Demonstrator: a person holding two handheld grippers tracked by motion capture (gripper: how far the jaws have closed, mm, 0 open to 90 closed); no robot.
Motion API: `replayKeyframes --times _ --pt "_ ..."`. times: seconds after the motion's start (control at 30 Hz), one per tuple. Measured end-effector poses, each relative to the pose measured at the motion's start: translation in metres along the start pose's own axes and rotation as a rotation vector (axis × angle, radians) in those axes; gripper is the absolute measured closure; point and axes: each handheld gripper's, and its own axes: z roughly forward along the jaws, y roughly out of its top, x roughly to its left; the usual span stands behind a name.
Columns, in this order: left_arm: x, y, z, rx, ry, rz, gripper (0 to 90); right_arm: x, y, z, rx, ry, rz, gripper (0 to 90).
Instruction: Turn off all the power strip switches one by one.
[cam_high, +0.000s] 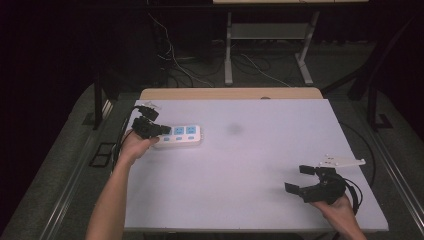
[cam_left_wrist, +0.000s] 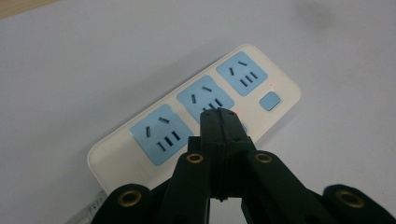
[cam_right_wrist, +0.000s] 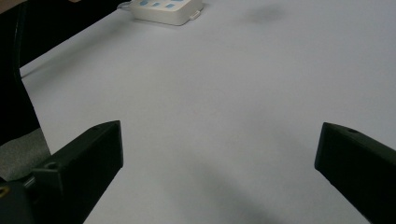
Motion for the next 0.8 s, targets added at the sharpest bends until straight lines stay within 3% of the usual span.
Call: replayKeyframes --times 0.3,0.8 --pt "-0.009 0.008 -0.004 -0.013 -0.021 0.019 89.5 0.0 0.0 0.0 -0.003 0.0 0.0 0.9" --pt "-0.014 0.007 0.012 0.017 -0.026 0.031 89.5 0.001 0.0 0.001 0.003 0.001 -0.003 0.9"
